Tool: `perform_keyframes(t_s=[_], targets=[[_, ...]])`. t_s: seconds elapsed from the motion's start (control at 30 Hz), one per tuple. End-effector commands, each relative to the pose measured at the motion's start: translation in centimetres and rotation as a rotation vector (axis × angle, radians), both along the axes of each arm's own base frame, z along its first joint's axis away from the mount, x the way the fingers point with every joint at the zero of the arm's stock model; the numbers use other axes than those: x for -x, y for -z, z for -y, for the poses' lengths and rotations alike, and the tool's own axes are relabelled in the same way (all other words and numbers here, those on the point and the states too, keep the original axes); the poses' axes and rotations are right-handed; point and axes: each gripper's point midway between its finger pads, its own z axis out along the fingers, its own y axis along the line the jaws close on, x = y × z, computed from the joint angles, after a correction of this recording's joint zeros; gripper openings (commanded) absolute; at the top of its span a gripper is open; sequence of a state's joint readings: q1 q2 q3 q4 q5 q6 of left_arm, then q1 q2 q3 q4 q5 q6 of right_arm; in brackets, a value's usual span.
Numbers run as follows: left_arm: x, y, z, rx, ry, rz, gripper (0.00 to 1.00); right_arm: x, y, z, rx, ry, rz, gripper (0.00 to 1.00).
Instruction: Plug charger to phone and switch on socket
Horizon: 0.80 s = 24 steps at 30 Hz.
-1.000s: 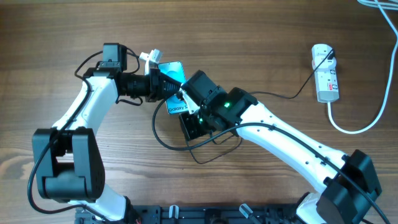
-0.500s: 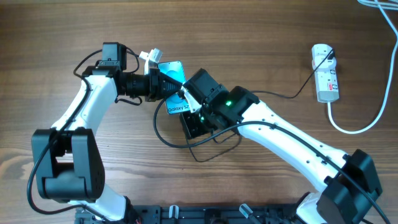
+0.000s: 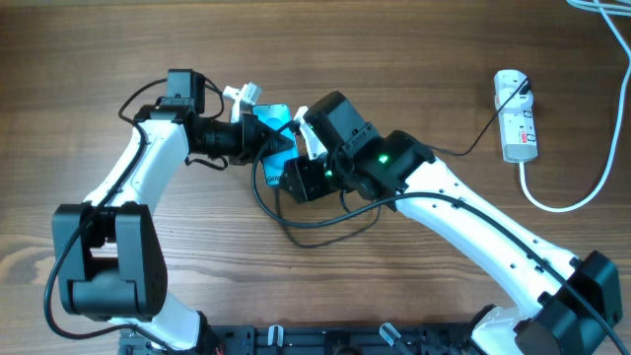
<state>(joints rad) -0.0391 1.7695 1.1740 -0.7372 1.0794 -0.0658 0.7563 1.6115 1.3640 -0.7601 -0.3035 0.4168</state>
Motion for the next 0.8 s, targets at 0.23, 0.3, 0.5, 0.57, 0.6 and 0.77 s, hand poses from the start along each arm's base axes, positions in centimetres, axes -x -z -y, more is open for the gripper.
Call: perform_keyframes(t_s=[0.23,0.3,0.5,0.57,0.6,0.77], targets=[[-1.9,5.3,-10.8,-0.402,-0.433,-0.252,0.04,-0.7,2.2,-2.7,0.012,-0.045,0.024,0.79],[-1.5,5.7,-12.1,-0.428,-0.463,-0.278,0.04,-0.2,4.8,-4.3,0.036,-0.079,0.002,0.79],[-1.2,5.8,-12.4,-0.436,-0.465,-0.293,0.04,-2.5,13.1,-5.2,0.268,-0.015,0.137,0.68],[-1.2,5.8,-12.4,-0.436,-0.466,-0.293,0.04,-3.4,15.2,-4.8,0.323,0.01,0.161,0.61],[-1.2,5.8,-12.4,-0.436,-0.466,-0.293,0.04,-3.5,16.4,-4.7,0.341,0.008,0.152,0.58],[-1.2,5.8,-12.4,-0.436,-0.465,-0.294,0.04,-0.6,19.2,-1.8,0.467,0.003,0.0,0.31]])
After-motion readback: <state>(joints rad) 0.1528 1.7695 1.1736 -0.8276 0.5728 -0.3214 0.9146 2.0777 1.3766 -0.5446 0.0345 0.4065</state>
